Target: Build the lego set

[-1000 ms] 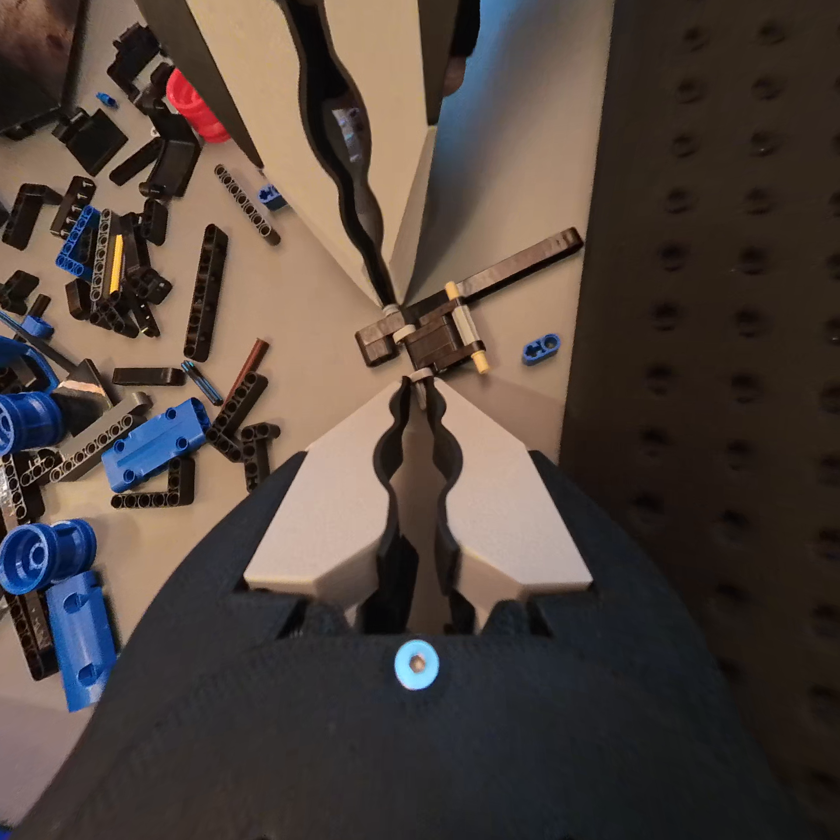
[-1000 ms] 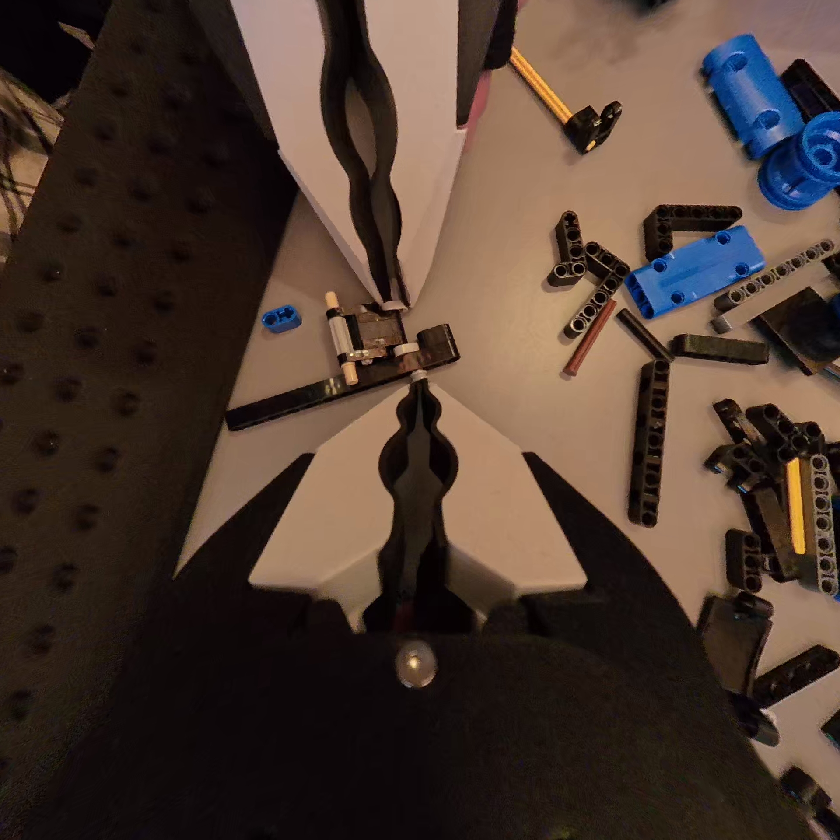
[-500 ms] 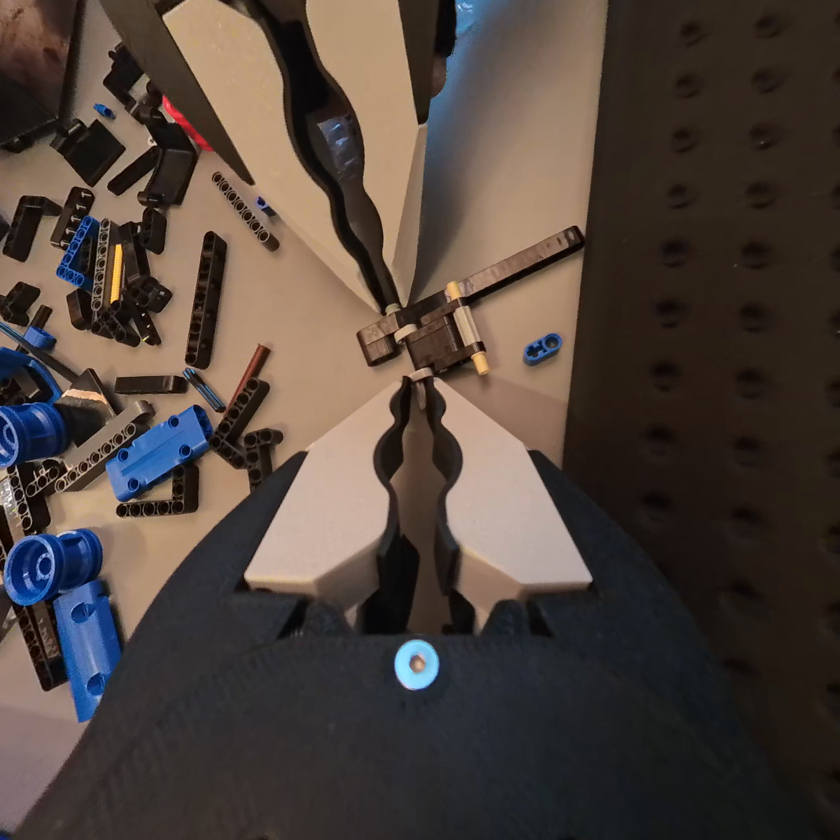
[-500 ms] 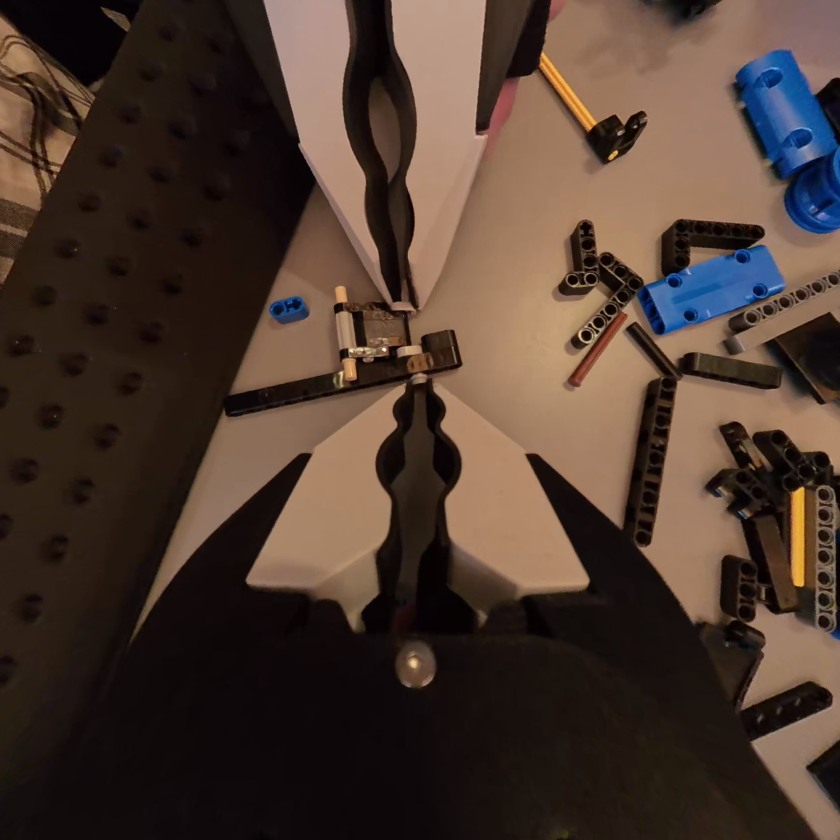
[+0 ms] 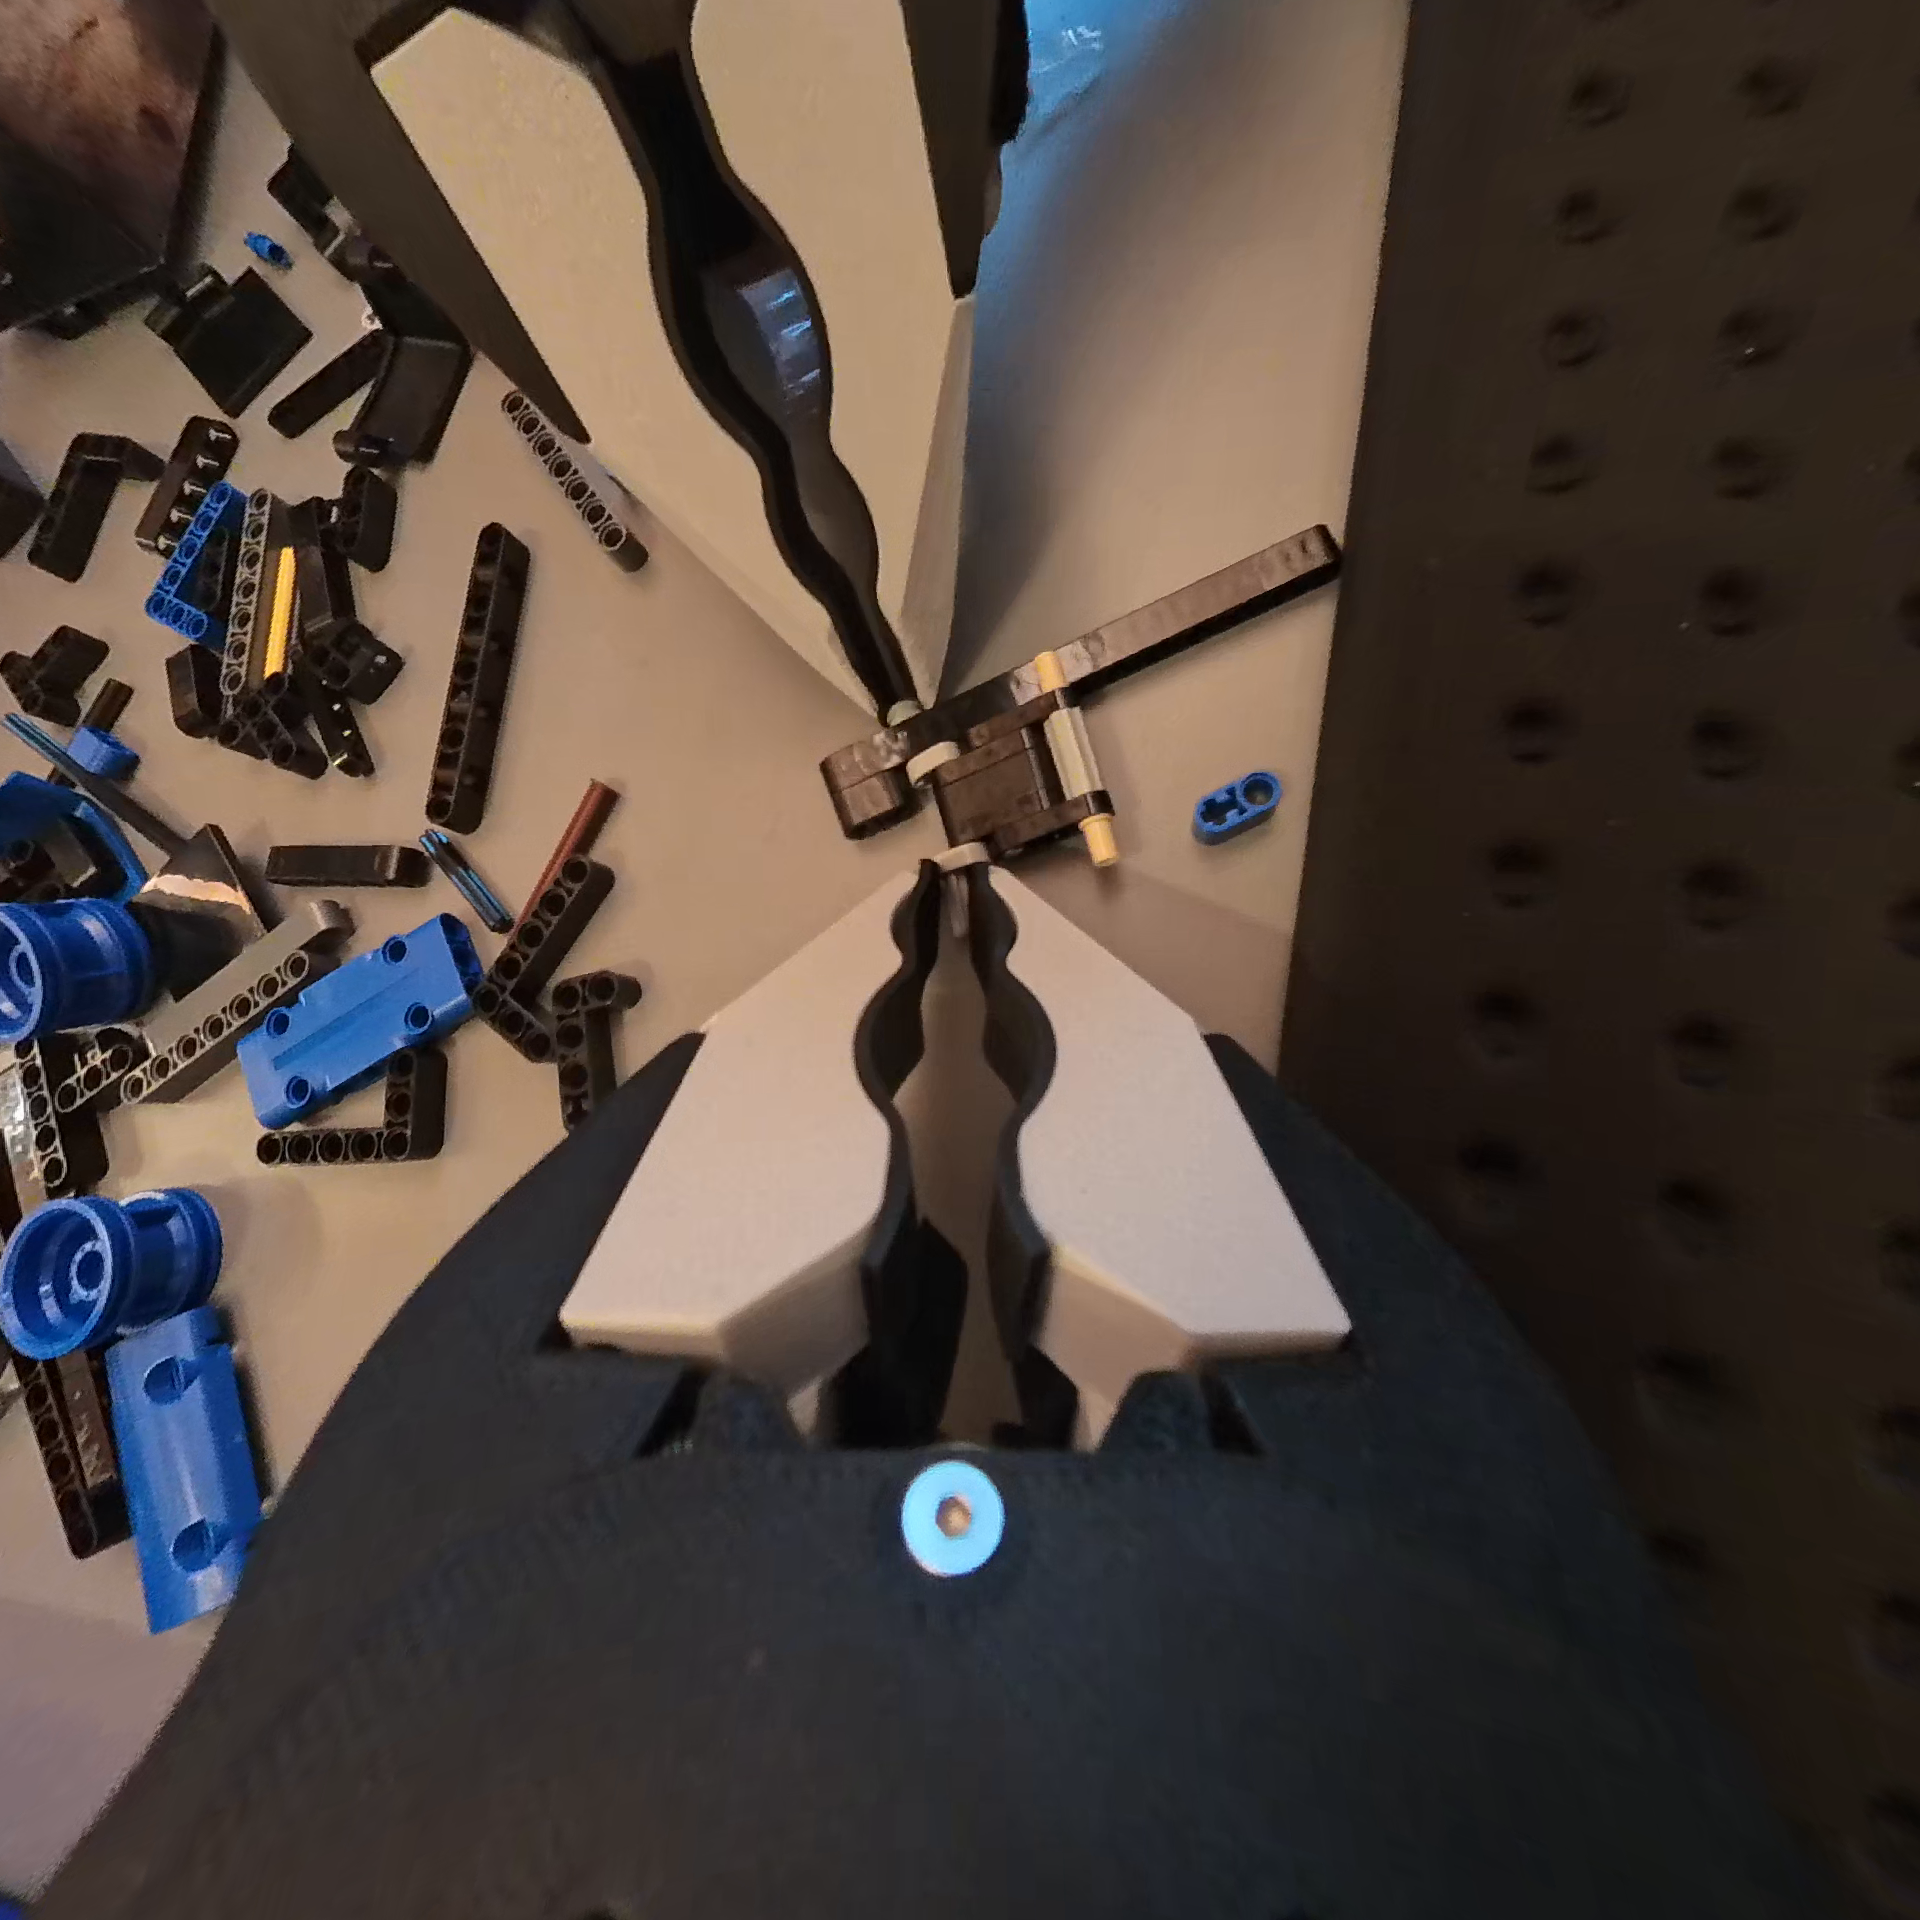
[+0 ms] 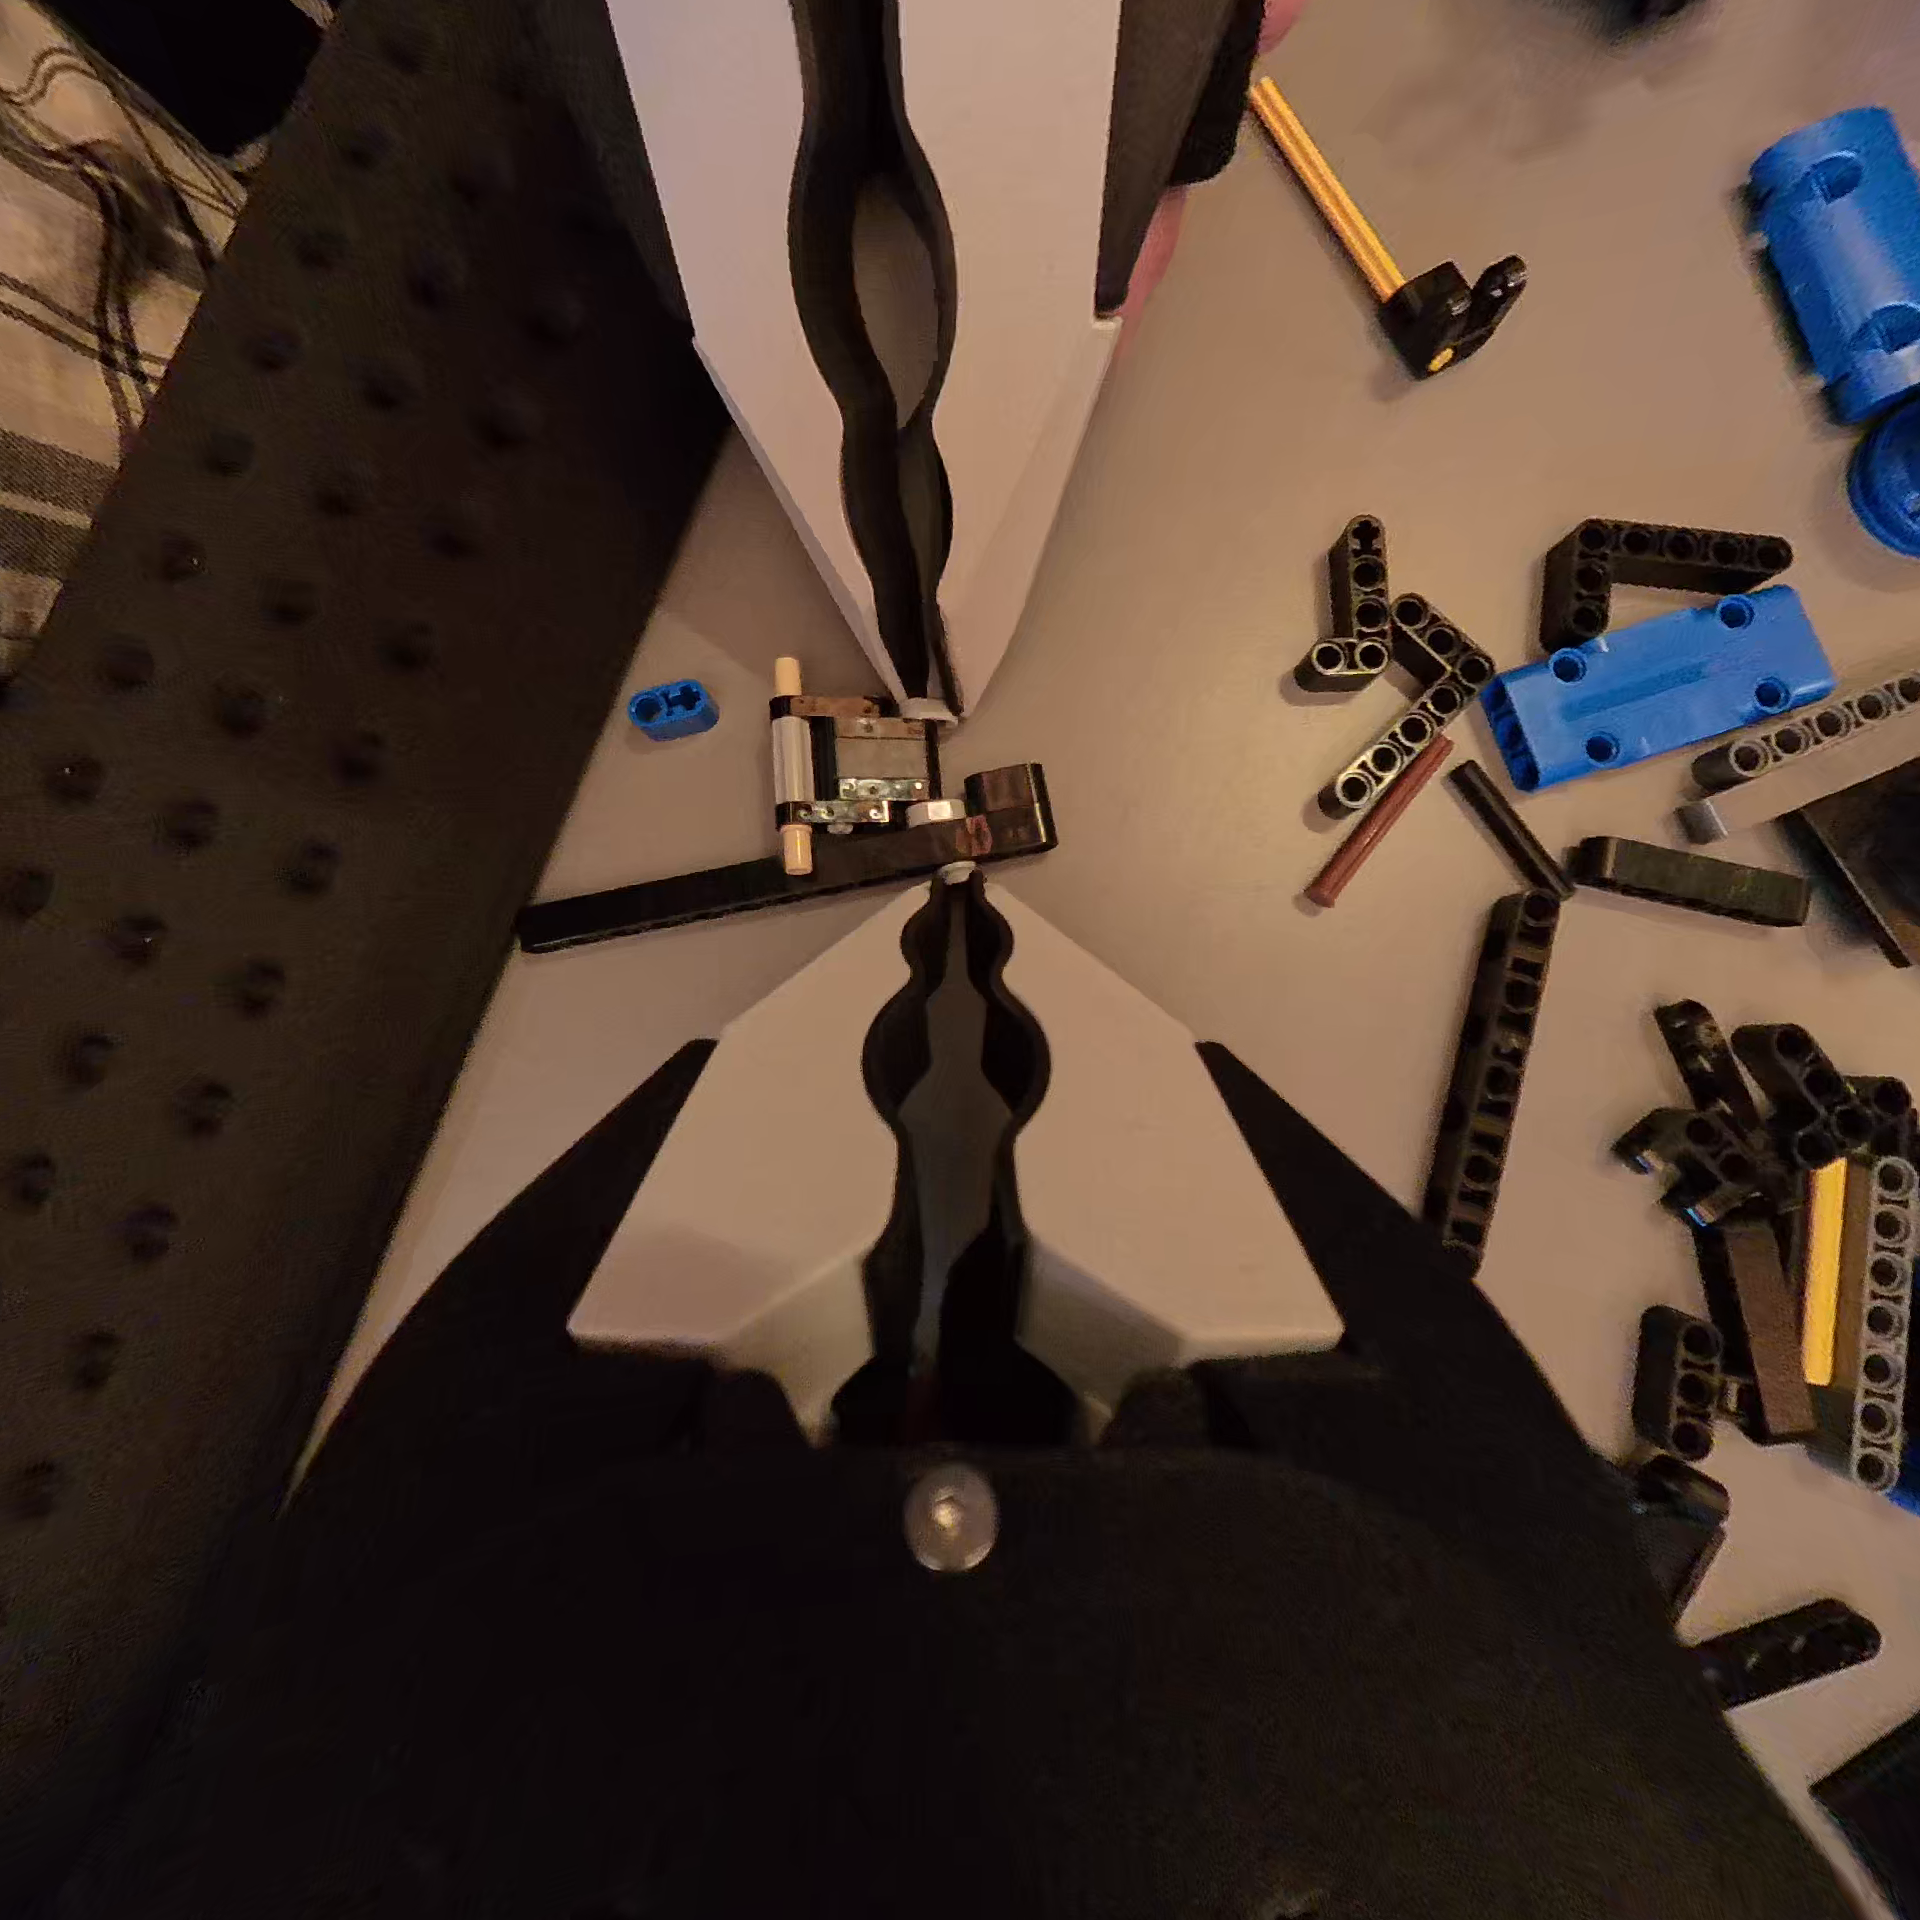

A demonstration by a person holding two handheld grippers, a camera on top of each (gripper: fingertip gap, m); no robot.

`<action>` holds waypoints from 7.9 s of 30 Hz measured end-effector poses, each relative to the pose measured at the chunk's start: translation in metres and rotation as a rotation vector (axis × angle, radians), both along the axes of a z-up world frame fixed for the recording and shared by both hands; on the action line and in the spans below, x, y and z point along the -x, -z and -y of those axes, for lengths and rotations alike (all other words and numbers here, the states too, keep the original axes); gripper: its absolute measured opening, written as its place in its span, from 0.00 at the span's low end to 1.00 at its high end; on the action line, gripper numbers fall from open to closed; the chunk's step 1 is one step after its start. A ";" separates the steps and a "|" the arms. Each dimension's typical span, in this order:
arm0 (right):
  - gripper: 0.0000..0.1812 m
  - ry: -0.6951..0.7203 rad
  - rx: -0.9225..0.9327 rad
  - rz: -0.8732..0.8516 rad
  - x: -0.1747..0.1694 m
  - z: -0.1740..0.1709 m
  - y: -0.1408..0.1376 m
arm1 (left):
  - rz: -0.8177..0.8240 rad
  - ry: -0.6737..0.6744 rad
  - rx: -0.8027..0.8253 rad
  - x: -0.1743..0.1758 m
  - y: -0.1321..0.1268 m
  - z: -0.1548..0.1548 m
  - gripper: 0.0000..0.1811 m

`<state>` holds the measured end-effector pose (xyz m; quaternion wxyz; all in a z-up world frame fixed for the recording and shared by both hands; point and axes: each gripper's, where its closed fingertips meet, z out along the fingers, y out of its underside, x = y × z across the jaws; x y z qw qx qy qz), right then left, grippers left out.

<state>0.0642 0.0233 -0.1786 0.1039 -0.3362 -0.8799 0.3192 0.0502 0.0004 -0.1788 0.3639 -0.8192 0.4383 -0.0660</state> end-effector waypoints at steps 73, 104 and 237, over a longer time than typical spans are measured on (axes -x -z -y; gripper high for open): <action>0.07 0.256 -0.056 -0.027 -0.025 -0.002 -0.012 | 0.153 -0.166 0.070 0.004 -0.009 0.001 0.17; 0.04 0.054 -0.435 -0.081 -0.014 -0.030 0.000 | 0.027 -0.001 0.048 -0.003 -0.003 -0.008 0.10; 0.08 0.700 -0.201 -0.629 -0.019 -0.090 -0.095 | 0.133 -0.164 0.006 -0.007 -0.009 -0.007 0.15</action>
